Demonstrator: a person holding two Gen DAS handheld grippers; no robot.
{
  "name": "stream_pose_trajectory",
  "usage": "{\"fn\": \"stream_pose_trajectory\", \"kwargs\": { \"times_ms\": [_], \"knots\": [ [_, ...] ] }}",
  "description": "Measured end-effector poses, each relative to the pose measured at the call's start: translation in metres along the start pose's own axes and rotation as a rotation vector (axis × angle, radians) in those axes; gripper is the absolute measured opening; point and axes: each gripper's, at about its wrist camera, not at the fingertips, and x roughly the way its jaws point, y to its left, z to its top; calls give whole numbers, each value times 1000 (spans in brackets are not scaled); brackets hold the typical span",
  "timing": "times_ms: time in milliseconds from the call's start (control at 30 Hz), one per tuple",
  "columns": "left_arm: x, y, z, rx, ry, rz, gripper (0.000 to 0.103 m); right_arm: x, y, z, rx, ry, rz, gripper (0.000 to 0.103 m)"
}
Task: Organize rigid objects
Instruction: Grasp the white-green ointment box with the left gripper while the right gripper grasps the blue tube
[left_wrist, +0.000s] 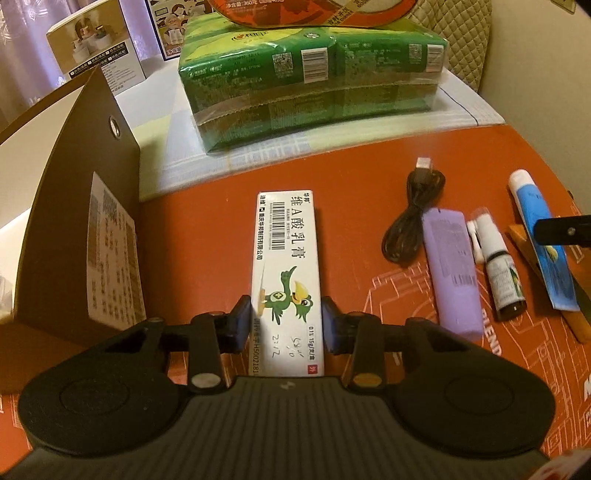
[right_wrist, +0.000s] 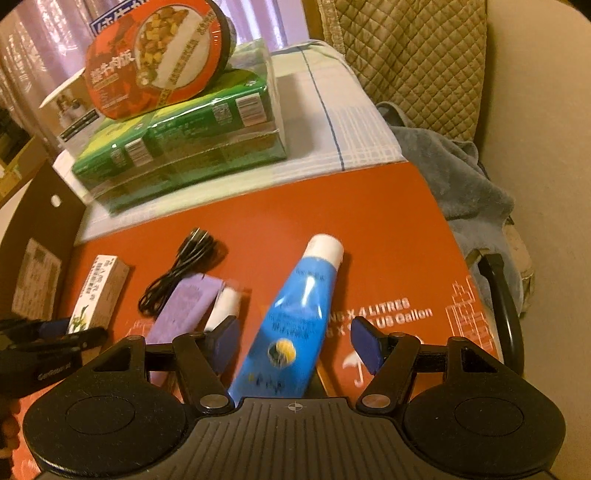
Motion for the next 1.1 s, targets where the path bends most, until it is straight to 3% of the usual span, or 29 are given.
{"fn": "stream_pose_trajectory", "kwargs": {
  "times_ms": [100, 233, 367, 867, 1100],
  "knots": [
    [2, 1, 5, 2, -2, -1, 34, 11, 0, 7, 29, 1, -28, 64],
    [3, 3, 11, -1, -4, -8, 38, 25, -3, 15, 86, 21, -34, 46],
    [5, 5, 19, -3, -6, -12, 42, 31, -3, 17, 99, 21, -42, 38],
    [21, 3, 31, 26, 28, -11, 34, 29, 5, 18, 55, -1, -33, 33],
    [9, 2, 31, 37, 0, -22, 34, 18, 7, 17, 46, -29, -7, 33]
  ]
}}
